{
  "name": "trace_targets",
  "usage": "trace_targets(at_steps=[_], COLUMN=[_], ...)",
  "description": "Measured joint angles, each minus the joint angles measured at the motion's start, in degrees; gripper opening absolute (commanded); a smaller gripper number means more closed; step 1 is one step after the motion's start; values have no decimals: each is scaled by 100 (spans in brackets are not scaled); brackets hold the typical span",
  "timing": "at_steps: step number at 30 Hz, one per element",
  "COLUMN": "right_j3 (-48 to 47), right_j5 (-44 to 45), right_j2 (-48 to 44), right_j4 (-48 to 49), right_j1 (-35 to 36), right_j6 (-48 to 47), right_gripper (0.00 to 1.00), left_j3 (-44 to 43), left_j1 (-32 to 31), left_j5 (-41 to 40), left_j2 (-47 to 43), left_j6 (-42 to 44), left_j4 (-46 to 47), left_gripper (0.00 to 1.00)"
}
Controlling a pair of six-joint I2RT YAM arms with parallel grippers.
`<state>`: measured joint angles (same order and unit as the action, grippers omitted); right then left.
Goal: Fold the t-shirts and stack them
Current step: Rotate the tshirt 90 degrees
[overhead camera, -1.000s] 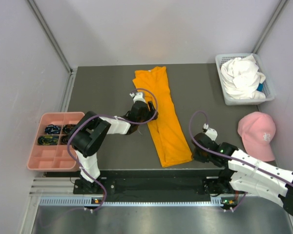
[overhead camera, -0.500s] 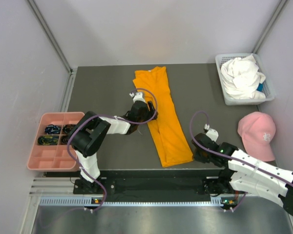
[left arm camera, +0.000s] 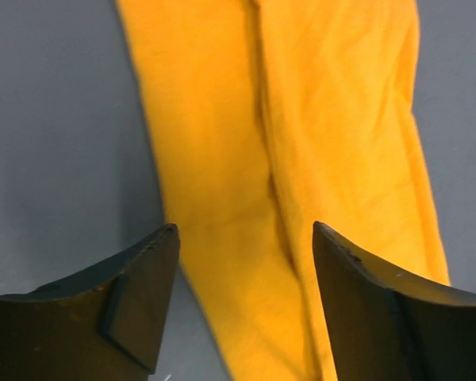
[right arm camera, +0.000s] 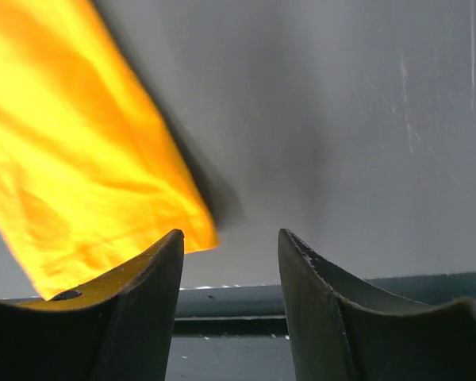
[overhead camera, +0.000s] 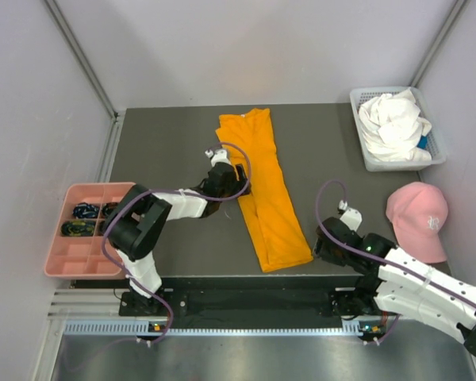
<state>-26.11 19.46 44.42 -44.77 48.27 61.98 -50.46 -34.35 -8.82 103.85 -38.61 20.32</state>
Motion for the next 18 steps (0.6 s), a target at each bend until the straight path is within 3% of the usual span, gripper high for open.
trace_targets(at_steps=[10, 15, 18], right_j3=[-400, -632, -802], right_j5=[393, 557, 686], right_j2=[66, 529, 719], right_j4=[149, 369, 452], right_j1=[0, 0, 0], right_j6=[-402, -649, -748], right_gripper=[54, 54, 55], left_j3=[42, 142, 673], left_j1=[68, 68, 63], left_j5=[-393, -293, 92], left_j2=[-1718, -2557, -3150], left_j6=[267, 254, 72], left_j4=[-1161, -1609, -1808], left_gripper=[92, 92, 91])
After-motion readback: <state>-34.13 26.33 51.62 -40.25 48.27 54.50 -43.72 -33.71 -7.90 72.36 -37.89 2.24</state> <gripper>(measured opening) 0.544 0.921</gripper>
